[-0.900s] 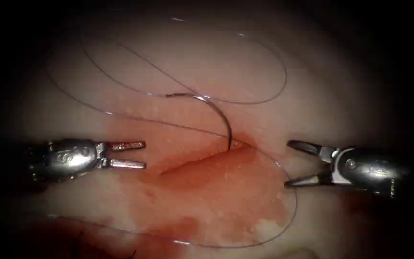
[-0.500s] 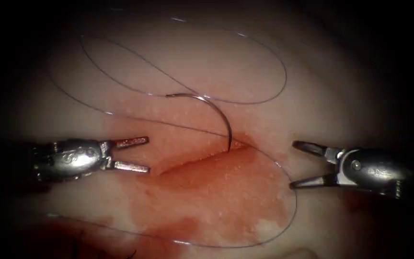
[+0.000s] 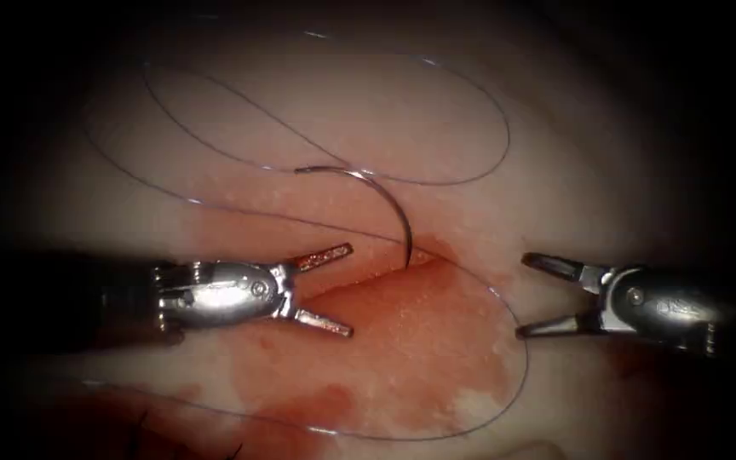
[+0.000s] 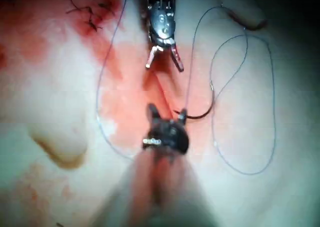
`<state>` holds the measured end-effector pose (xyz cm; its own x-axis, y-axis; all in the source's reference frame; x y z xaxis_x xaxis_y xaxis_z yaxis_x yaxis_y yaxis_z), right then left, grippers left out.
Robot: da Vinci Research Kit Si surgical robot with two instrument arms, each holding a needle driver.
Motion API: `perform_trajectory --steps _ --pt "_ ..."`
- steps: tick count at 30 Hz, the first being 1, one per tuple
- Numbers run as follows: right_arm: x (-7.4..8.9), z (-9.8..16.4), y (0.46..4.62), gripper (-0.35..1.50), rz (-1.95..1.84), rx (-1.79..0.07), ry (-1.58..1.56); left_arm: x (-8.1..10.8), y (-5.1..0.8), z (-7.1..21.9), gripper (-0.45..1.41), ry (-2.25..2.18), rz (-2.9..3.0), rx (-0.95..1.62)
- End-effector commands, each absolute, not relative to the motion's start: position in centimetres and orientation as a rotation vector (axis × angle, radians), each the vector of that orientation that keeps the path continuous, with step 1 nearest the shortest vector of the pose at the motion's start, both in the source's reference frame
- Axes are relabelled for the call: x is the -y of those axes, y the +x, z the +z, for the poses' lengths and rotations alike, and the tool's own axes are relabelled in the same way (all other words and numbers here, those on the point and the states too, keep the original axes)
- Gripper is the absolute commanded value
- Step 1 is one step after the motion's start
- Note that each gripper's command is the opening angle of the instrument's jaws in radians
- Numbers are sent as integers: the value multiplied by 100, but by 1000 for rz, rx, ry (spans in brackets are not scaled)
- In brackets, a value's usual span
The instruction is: Wound Closure
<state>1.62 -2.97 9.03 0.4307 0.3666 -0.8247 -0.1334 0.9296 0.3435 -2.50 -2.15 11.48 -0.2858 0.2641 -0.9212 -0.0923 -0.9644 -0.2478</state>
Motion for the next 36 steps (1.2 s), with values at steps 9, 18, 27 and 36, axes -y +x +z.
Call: perform_trajectory --steps 9,18,27,36 --pt "300 916 172 86 309 -1074 236 204 -280 1166 78 -1708 2388 178" --pt "303 921 178 86 306 -1061 233 201 -287 1182 73 -1548 2542 71" --pt "303 922 179 86 307 -1061 231 200 -300 1191 72 -1478 2619 22" --pt "303 922 180 86 306 -1058 232 186 -307 1205 67 -1461 2623 6"
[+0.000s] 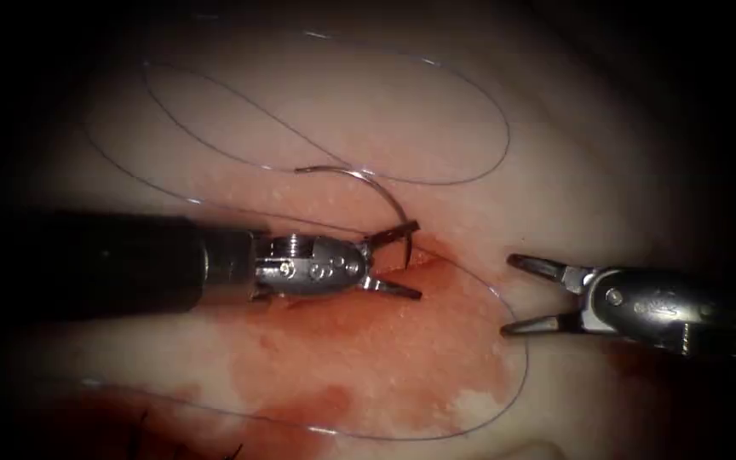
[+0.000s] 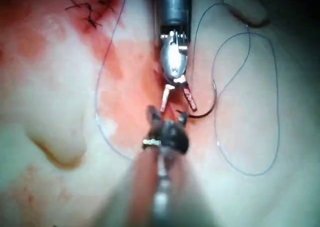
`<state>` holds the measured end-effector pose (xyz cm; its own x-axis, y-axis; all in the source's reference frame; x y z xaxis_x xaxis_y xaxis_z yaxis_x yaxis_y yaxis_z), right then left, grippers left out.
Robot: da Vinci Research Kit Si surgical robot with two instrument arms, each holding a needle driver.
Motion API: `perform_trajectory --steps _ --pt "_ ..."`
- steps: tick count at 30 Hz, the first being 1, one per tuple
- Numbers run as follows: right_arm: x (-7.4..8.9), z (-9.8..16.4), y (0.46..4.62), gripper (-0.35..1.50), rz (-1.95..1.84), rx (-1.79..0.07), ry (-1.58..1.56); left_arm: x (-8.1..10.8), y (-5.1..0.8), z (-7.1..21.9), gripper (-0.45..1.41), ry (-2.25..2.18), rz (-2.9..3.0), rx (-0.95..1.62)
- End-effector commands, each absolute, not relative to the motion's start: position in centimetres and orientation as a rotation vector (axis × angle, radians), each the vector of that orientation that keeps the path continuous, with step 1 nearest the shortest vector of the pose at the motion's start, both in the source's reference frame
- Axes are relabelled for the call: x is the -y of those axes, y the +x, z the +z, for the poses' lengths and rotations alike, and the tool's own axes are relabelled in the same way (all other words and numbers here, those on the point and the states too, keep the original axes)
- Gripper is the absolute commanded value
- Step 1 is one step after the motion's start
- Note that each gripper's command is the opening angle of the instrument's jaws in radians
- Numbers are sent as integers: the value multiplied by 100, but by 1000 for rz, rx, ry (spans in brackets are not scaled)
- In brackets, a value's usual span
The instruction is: Wound Closure
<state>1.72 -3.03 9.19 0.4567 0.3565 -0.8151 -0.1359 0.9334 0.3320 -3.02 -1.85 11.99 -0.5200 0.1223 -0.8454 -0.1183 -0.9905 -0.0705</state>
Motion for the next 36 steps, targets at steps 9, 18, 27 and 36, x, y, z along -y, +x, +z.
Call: perform_trajectory --steps 9,18,27,36 --pt "303 923 181 86 307 -1058 231 177 -308 1218 55 -1451 2623 -5" --pt "303 923 182 84 307 -1057 231 175 -313 1220 33 -1449 2622 -5" --pt "303 923 183 86 308 -1057 231 179 -307 1205 -16 -1462 2617 17" --pt "297 920 188 86 312 -1058 227 185 -293 1179 -41 -1486 2632 20"
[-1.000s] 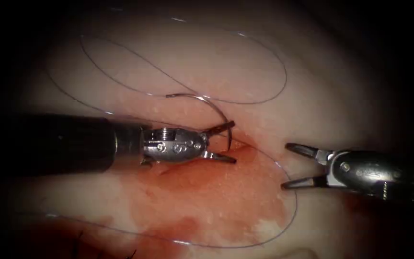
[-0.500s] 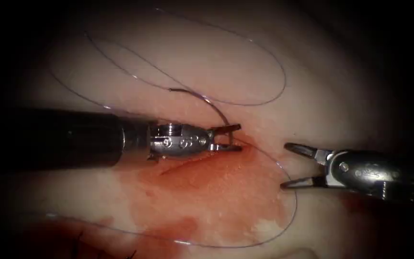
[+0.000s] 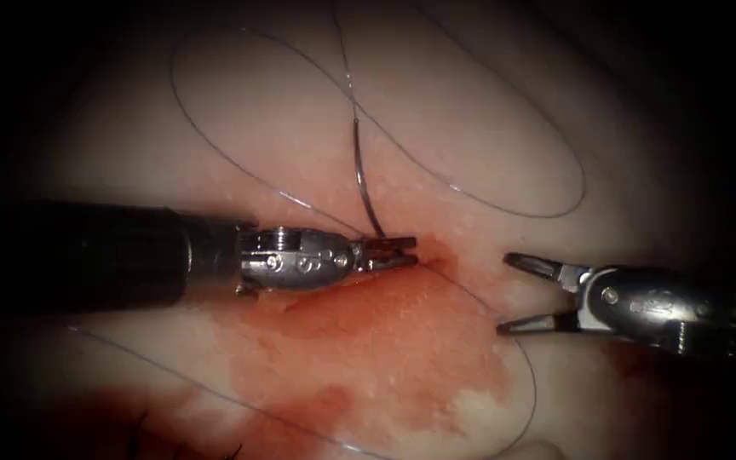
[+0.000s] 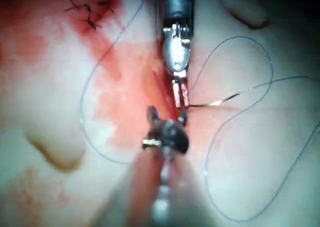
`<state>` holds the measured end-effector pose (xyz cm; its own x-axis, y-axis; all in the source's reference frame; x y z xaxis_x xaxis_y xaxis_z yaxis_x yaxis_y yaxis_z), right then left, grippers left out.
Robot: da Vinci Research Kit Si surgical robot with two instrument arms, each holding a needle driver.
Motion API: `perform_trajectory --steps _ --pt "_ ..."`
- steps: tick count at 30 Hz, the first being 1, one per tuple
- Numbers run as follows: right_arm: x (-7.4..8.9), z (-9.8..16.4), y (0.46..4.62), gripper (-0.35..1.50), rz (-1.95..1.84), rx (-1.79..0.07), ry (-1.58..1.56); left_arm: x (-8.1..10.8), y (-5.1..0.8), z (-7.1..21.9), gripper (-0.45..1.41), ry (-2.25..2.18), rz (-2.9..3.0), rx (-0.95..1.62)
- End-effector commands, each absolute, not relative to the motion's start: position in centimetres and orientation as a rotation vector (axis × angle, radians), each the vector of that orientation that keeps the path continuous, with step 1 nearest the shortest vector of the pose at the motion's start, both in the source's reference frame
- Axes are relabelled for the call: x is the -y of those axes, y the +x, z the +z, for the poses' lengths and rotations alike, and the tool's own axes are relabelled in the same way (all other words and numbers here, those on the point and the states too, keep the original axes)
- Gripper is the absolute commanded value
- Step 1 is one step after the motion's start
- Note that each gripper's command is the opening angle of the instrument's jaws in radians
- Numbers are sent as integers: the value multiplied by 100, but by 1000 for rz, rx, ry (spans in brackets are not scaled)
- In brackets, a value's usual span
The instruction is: Wound Closure
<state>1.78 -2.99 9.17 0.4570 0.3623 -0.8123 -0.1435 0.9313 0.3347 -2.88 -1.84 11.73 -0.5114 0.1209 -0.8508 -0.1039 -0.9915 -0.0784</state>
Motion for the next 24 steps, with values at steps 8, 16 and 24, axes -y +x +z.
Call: perform_trajectory --steps 8,16,24 --pt "257 911 198 83 439 -1071 316 201 -276 1167 -45 -1678 2845 -162" --pt "221 920 208 79 653 -1112 560 214 -267 1156 -45 -1773 2957 -298" --pt "222 924 242 83 695 -1160 652 220 -275 1143 -45 -1812 2973 -383"
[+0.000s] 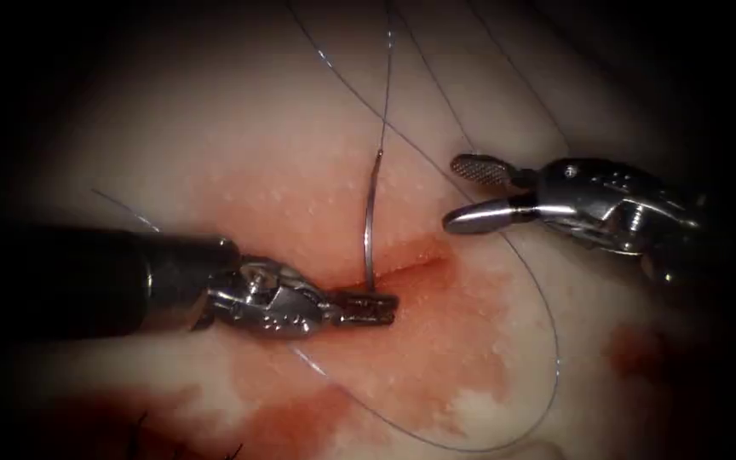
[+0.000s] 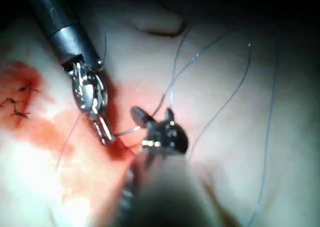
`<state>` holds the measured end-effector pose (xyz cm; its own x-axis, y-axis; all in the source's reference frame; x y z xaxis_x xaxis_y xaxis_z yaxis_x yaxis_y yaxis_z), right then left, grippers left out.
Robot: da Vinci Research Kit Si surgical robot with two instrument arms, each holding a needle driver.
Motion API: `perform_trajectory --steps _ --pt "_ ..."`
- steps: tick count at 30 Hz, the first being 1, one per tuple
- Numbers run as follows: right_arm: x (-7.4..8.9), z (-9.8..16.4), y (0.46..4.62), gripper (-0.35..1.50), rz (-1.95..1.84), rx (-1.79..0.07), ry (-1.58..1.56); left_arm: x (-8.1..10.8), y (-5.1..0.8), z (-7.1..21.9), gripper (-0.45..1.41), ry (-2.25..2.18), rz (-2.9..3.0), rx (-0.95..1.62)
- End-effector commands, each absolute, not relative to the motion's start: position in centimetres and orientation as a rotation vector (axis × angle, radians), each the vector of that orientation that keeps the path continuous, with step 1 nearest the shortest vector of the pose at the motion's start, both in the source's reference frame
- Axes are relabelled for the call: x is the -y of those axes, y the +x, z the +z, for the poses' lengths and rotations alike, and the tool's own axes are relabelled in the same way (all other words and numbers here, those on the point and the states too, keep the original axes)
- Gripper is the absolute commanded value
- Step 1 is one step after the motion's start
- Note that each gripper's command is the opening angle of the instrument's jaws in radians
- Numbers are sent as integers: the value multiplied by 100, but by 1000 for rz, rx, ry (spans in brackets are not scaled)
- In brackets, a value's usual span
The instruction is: Wound Closure
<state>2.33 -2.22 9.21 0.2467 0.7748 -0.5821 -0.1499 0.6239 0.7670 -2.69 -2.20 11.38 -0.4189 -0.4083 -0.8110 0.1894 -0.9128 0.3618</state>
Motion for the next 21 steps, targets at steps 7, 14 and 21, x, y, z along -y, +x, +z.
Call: perform_trajectory --steps 7,14,21 --pt "239 940 251 81 709 -1155 666 218 -273 1129 -45 1459 -2354 328" --pt "236 949 266 81 721 -1155 658 223 -276 1123 -45 1453 -2350 341" --pt "228 958 277 84 740 -1171 736 223 -276 1116 -45 1444 -2313 379"
